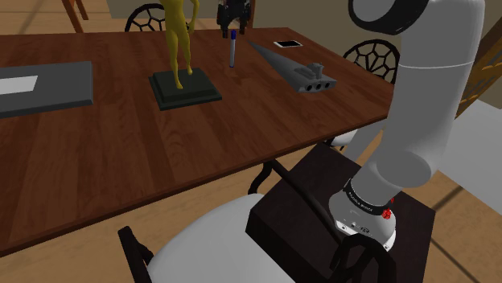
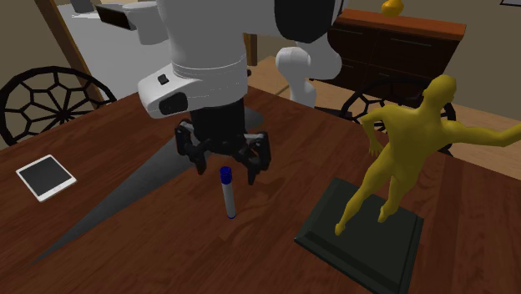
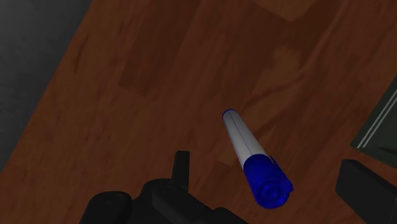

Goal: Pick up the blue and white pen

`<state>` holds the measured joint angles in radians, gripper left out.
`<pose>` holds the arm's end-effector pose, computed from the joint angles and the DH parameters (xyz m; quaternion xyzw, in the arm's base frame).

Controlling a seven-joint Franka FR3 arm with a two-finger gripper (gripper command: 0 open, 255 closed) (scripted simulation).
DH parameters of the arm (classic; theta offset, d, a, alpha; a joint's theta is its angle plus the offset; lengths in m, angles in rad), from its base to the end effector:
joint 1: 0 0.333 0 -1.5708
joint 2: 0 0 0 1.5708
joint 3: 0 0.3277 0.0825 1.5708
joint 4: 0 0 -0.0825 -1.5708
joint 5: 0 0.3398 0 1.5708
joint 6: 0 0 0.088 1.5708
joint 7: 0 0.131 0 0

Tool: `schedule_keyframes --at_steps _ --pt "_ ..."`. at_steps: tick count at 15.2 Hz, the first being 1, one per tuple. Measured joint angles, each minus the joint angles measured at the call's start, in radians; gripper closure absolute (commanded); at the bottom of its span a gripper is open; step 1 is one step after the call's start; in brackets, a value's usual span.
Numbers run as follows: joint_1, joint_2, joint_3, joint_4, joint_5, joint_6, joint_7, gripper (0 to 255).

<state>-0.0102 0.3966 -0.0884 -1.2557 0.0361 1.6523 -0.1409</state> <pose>0.6341 -0.0472 0.5277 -0.9997 -0.0231 -0.0008 0.0008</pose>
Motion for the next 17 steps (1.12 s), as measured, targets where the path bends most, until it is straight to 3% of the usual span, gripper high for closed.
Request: schedule_keyframes --at_steps 1,11,17 --pt "0.0 0.001 0.0 -0.003 0.0 0.004 0.0 255" --pt "0.0 0.002 0.0 -0.006 0.0 0.009 0.0 255" --pt "-0.003 0.024 0.0 0.097 0.002 -0.072 0.001 255"
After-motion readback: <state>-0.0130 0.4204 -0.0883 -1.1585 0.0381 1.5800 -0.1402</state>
